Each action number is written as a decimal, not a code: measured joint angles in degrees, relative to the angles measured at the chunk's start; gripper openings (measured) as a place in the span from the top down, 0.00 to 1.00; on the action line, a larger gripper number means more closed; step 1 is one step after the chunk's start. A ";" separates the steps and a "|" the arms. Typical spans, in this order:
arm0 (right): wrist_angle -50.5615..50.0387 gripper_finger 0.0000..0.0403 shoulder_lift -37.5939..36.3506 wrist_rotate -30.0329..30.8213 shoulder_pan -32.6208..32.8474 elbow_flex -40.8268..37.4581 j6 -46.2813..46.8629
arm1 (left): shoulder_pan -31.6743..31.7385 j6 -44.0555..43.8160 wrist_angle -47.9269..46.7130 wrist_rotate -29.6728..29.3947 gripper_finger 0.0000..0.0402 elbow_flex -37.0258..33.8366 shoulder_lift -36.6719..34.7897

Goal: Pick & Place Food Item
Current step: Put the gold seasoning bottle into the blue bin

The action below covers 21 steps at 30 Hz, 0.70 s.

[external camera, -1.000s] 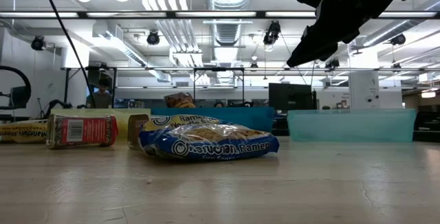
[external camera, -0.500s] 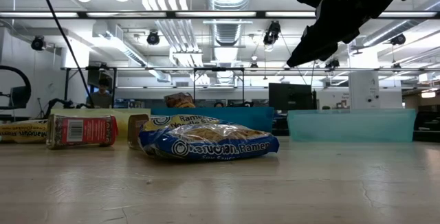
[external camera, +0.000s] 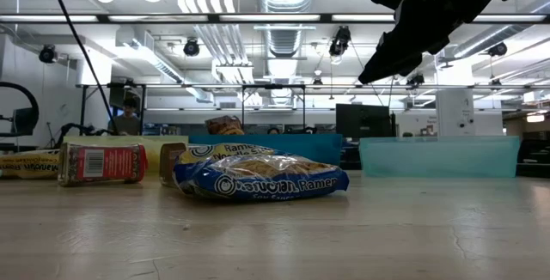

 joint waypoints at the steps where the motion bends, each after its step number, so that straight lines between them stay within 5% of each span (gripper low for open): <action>1: 0.00 0.53 0.00 0.00 0.00 0.00 0.01 | 0.00 -0.28 0.02 0.02 0.31 0.00 0.00; 21: 0.02 0.53 0.00 0.00 0.00 0.00 -0.01 | 0.24 -1.46 -1.02 -2.96 0.31 0.84 0.02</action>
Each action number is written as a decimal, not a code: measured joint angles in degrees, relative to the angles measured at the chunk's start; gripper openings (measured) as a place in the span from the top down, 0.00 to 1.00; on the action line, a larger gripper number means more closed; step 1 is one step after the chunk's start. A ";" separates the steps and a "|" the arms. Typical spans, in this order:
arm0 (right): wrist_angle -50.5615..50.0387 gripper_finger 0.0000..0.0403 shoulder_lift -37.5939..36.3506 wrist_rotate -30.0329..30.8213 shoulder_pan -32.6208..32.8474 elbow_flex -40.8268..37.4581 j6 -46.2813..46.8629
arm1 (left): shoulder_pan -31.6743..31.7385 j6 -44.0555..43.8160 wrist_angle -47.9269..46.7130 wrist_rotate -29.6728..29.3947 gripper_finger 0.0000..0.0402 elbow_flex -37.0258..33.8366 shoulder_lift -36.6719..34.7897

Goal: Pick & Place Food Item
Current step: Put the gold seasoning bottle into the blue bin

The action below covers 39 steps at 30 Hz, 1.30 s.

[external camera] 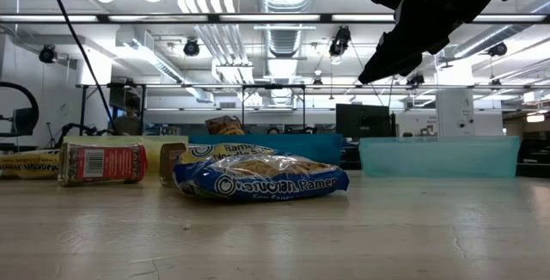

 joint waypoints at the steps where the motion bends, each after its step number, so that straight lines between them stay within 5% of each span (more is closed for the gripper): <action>1: 0.02 0.53 0.00 0.00 0.00 0.00 0.00 | 0.17 0.04 -0.58 -0.39 0.31 0.44 0.00; 16: 0.25 0.53 0.00 0.00 0.00 0.00 0.00 | 6.76 8.72 -4.95 -5.89 0.31 5.37 0.00; 39: 0.38 0.53 0.00 0.00 -0.01 0.00 -0.16 | 41.44 49.77 -6.76 -8.91 0.31 16.62 -0.02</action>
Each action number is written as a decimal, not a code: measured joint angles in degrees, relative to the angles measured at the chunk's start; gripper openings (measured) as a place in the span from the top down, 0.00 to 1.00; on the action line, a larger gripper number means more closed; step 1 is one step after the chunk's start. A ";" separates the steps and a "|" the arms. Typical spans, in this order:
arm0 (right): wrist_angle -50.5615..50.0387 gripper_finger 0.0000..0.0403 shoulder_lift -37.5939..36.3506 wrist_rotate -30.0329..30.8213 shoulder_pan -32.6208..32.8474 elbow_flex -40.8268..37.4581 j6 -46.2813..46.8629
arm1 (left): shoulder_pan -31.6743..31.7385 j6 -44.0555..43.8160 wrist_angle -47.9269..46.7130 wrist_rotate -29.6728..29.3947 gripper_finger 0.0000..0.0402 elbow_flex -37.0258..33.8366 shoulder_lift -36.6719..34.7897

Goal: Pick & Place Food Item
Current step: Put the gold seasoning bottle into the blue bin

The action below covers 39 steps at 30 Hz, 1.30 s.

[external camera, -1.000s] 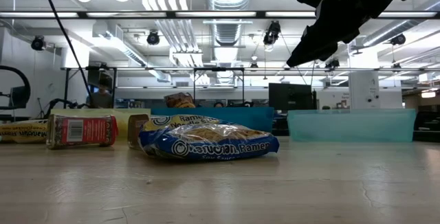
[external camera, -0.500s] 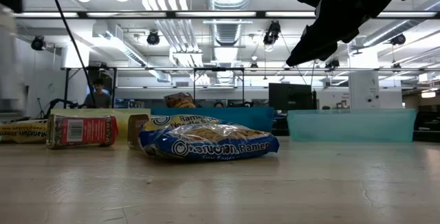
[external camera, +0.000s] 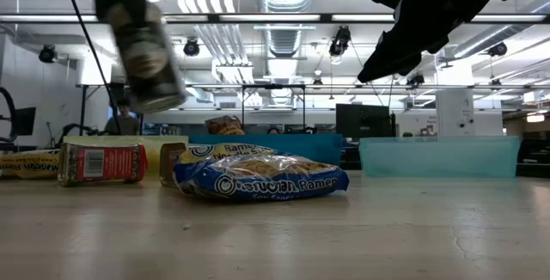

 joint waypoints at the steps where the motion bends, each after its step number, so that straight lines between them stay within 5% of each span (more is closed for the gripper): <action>1: 0.01 0.53 0.00 0.00 0.01 0.00 -0.06 | 1.87 1.89 0.00 0.04 0.31 0.75 0.00; 10: 0.12 0.53 0.00 0.02 0.01 0.00 -0.35 | 18.06 14.96 -0.48 1.01 0.31 4.82 0.88; 18: 0.51 0.53 0.00 0.02 -0.01 0.00 -0.52 | 25.28 22.47 -0.48 3.43 0.31 6.63 4.38; 32: 0.34 0.53 0.00 0.00 0.01 -0.02 -0.08 | 30.46 37.04 -12.67 3.08 0.31 37.42 26.29; 39: 0.44 0.53 0.00 0.02 -0.01 -0.02 -0.50 | 33.67 41.39 -19.55 2.84 0.31 44.68 33.52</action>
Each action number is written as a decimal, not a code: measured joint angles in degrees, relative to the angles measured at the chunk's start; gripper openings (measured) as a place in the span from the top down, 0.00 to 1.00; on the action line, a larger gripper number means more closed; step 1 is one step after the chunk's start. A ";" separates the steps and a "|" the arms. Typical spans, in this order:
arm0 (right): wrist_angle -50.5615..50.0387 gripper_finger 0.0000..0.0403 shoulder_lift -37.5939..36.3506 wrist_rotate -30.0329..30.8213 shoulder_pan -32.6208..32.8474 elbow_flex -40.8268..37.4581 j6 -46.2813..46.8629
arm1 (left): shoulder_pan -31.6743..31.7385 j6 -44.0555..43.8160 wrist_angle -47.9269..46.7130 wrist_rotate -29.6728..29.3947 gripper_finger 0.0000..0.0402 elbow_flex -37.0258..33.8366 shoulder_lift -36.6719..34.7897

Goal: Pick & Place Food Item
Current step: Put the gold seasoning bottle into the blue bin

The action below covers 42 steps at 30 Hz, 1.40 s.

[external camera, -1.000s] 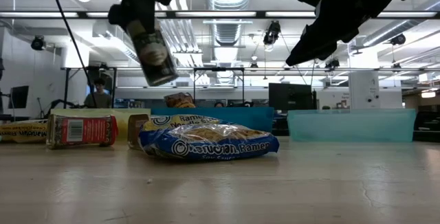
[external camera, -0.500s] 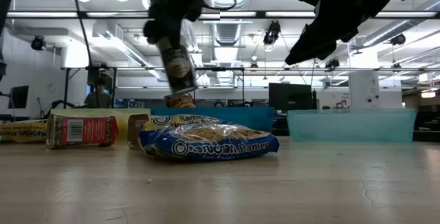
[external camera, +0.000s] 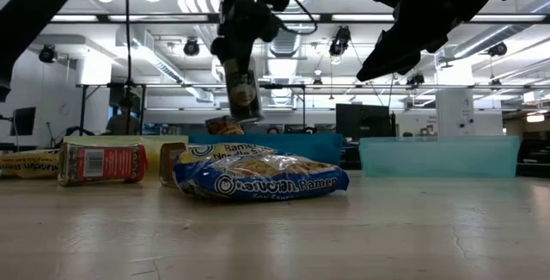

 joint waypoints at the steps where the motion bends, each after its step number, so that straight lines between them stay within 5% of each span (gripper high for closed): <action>1: -0.02 0.53 0.00 0.00 0.00 0.00 0.00 | 0.56 0.51 -0.39 -0.09 0.31 0.27 0.68; 42: -0.54 0.53 -0.02 -0.11 0.00 1.97 -1.33 | 2.55 7.06 8.33 4.33 0.31 -12.28 1.89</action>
